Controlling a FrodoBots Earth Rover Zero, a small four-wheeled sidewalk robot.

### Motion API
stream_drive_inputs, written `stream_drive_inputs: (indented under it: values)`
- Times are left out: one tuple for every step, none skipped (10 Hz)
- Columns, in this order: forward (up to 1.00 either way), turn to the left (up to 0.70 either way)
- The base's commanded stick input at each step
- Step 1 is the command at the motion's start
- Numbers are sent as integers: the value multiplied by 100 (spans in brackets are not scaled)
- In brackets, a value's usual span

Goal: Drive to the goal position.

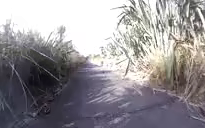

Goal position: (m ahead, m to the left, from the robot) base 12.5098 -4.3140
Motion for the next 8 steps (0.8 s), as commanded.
stream_drive_inputs:
  values:
    - [39, 0]
    - [40, 0]
    - [45, 0]
    - [45, 0]
    - [45, 0]
    - [45, 0]
    - [45, 0]
    - [45, 0]
